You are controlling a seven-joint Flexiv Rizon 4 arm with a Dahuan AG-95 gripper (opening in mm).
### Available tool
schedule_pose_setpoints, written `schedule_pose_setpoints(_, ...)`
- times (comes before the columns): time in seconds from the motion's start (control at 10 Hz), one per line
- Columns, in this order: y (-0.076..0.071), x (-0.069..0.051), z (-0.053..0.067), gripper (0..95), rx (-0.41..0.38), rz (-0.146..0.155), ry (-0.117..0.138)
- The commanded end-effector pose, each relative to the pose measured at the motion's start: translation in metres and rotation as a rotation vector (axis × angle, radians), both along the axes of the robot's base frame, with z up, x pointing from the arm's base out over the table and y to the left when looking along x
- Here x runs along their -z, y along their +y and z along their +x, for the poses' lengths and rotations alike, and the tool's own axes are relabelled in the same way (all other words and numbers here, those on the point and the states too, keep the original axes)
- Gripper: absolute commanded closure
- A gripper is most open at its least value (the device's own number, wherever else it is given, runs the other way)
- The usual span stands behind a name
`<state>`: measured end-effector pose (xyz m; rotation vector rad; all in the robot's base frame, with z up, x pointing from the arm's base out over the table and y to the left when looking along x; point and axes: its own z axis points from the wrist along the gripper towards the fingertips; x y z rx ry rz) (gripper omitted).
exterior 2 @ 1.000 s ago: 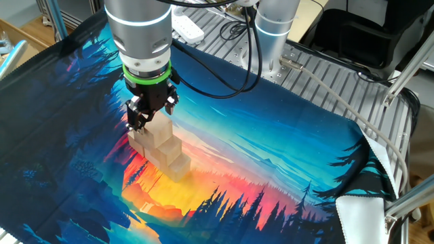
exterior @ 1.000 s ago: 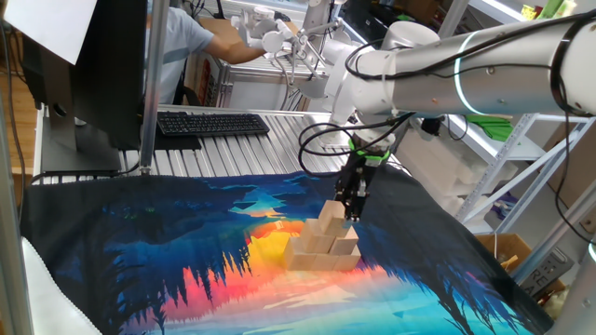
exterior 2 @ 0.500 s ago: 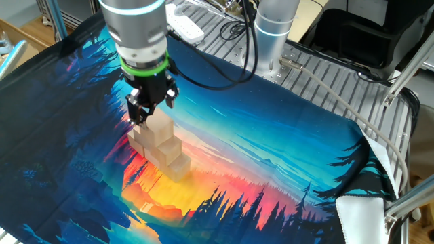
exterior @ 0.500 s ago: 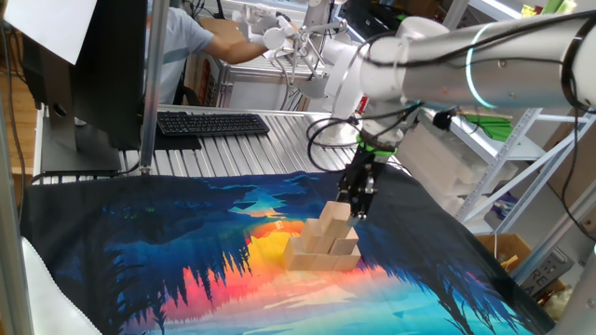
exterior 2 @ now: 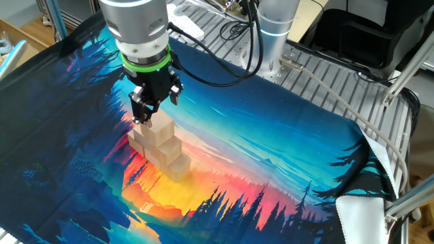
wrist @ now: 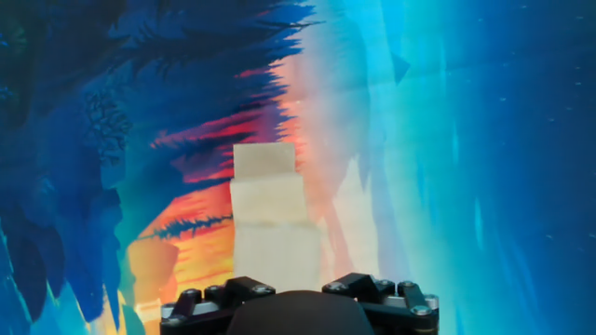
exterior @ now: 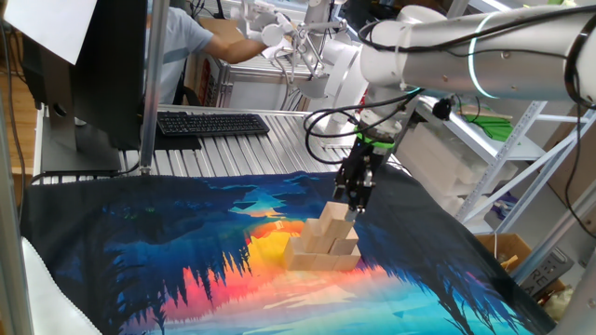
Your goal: Stack the blocks into a pyramid shape
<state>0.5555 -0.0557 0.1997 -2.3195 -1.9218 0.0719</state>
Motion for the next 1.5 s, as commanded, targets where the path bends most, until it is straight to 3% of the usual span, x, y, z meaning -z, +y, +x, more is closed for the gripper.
schedule_pose_setpoints(0.1, 0.012, -0.008, 0.000, 38.0, -0.097, 0.053, 0.007)
schedule_pose_setpoints(0.2, 0.023, -0.015, -0.005, 38.0, -0.134, 0.058, 0.010)
schedule_pose_setpoints(0.4, 0.036, -0.023, -0.013, 76.0, -0.226, 0.077, 0.001)
schedule_pose_setpoints(0.5, 0.043, -0.028, -0.018, 95.0, -0.309, 0.100, -0.009)
schedule_pose_setpoints(0.9, 0.050, -0.039, -0.033, 95.0, -0.536, 0.206, -0.056)
schedule_pose_setpoints(1.0, 0.050, -0.042, -0.037, 95.0, -0.626, 0.233, -0.075)
schedule_pose_setpoints(1.1, 0.050, -0.044, -0.041, 95.0, -0.722, 0.244, -0.090)
schedule_pose_setpoints(1.2, 0.052, -0.045, -0.043, 95.0, -0.762, 0.246, -0.097)
schedule_pose_setpoints(1.5, 0.055, -0.046, -0.047, 95.0, -0.759, 0.242, -0.096)
